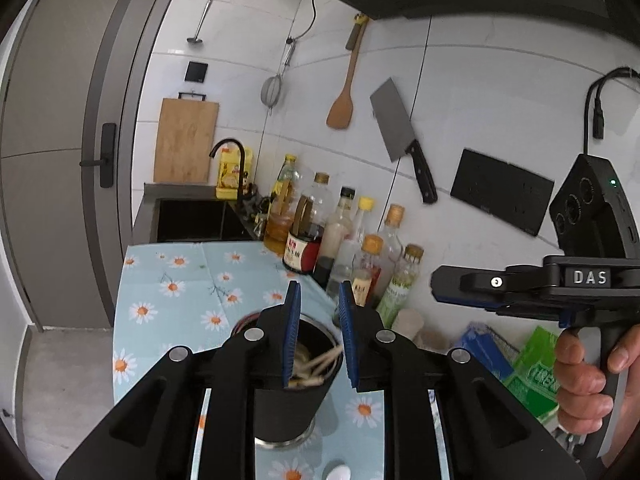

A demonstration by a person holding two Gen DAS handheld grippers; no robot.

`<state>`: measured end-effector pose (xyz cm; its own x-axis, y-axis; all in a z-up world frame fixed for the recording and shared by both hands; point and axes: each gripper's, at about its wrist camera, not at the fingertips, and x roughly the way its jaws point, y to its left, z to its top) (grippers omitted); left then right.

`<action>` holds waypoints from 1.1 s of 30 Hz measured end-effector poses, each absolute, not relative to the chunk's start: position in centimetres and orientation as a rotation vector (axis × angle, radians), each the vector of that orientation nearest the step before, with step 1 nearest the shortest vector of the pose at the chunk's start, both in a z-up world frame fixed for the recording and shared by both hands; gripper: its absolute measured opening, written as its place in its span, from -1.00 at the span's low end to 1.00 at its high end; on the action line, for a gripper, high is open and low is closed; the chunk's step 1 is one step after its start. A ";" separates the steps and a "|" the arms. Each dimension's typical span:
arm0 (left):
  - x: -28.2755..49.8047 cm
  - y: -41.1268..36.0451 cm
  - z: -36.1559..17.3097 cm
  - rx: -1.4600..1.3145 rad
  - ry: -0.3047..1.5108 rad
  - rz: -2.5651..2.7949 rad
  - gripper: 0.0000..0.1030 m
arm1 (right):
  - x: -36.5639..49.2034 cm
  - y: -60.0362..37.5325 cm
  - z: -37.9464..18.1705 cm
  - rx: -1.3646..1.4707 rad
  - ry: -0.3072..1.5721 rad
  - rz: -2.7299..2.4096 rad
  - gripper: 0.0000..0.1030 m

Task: Organize utensils
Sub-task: 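Move both open tools back toward the remaining spoons and chopsticks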

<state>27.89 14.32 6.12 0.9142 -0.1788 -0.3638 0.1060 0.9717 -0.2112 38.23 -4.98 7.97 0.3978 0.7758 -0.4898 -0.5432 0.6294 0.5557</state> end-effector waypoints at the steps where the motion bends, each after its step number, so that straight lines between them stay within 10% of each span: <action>1: 27.8 14.4 5.9 -0.195 0.402 -0.153 -0.64 | 37.9 -5.2 7.6 0.330 0.802 0.852 -0.42; 33: 24.8 12.6 -7.3 -0.211 0.812 -0.259 -0.64 | 30.9 -8.2 -12.7 0.320 1.270 0.722 -0.37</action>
